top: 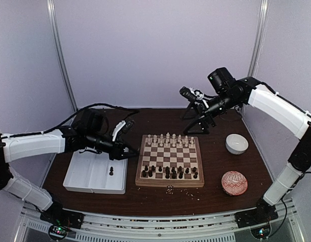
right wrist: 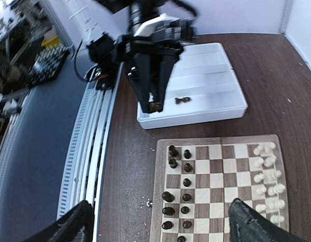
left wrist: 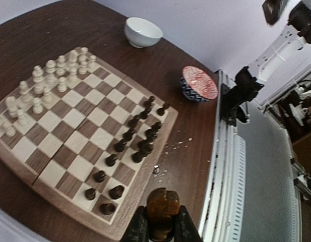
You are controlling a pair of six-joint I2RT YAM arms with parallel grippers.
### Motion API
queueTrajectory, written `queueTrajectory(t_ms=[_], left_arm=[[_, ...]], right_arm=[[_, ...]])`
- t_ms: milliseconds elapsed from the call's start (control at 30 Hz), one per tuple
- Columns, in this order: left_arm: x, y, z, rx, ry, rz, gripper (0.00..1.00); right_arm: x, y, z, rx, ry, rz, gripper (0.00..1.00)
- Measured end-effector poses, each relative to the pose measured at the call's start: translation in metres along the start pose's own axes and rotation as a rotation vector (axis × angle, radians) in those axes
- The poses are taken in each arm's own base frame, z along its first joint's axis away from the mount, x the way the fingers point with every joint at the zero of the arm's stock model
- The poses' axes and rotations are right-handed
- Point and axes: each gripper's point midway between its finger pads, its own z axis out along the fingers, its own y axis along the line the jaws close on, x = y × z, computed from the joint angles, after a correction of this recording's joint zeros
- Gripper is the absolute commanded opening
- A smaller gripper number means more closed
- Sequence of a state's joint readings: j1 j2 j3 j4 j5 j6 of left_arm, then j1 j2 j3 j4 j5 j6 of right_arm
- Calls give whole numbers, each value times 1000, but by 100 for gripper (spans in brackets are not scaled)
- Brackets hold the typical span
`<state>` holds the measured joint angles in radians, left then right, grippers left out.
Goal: Set up the chess pieces on the board
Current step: Pass from the left arm to the right
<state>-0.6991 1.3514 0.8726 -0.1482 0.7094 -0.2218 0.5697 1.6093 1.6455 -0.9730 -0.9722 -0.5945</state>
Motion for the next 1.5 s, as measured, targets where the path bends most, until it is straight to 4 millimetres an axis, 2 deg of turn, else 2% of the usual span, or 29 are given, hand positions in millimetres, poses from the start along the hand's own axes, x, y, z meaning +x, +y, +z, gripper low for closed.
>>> queueTrajectory(t_ms=[100, 200, 333, 467, 633, 800, 1067, 1300, 1500], left_arm=[[-4, -18, 9, 125, 15, -9, 9], [-6, -35, 16, 238, 48, -16, 9], [-9, -55, 19, 359, 85, -25, 9], [-7, -69, 24, 460, 141, -36, 9], [-1, -86, 28, 554, 191, -46, 9], [-1, -98, 27, 608, 208, -48, 9], [-6, -103, 25, 642, 204, -43, 10], [-6, -104, 25, 649, 206, -46, 10], [-5, -106, 25, 655, 212, -44, 10]], right_arm=[[2, 31, 30, -83, 61, -105, 67], [0, 56, 48, -108, 101, -248, 52], [3, 68, 61, -87, 156, -416, 39], [2, 70, 68, -67, 180, -510, 36], [-6, 78, 73, -67, 171, -576, 40], [-5, 89, 85, -101, 177, -613, 41], [3, 101, 104, -155, 202, -631, 38], [3, 107, 108, -169, 200, -641, 26], [4, 108, 111, -175, 202, -643, 21]])
